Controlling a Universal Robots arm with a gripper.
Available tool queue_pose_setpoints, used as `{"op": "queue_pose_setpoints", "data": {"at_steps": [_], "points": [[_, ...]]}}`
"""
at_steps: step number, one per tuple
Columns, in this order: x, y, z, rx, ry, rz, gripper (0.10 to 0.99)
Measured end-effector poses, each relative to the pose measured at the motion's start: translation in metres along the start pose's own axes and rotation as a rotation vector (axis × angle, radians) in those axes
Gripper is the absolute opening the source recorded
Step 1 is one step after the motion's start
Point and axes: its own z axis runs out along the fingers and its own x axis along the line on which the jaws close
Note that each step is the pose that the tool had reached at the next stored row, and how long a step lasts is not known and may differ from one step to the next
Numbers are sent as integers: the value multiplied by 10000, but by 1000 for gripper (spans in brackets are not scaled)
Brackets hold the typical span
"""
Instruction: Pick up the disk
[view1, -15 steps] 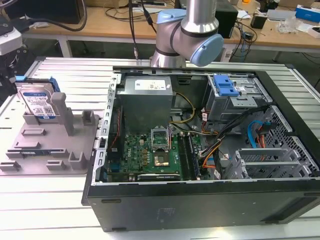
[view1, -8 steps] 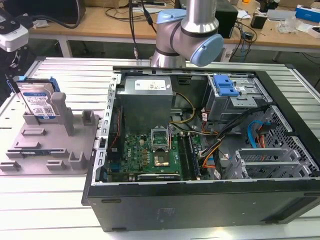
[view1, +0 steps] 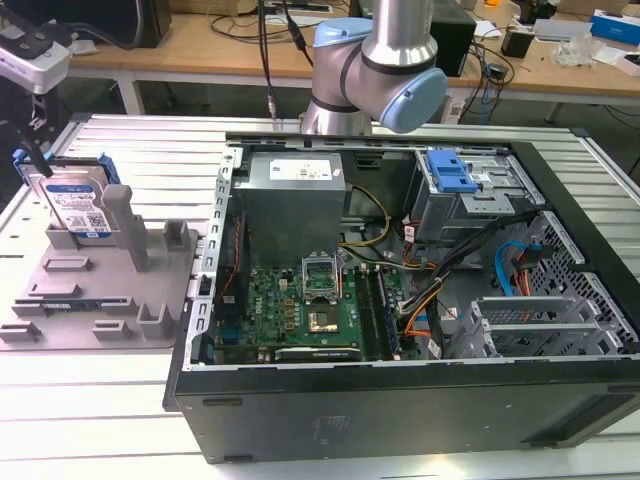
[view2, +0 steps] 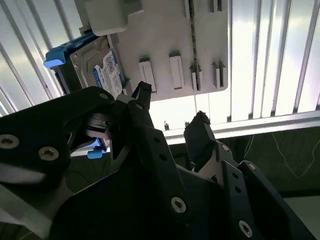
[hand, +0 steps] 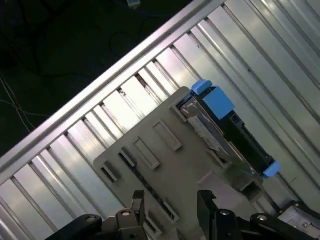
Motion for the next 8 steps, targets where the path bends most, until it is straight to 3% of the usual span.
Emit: {"op": "queue_pose_setpoints", "data": {"at_steps": [4, 8], "points": [[1, 0, 3, 176, 252, -885, 541], [1, -1, 6, 217, 312, -2081, 541]]}}
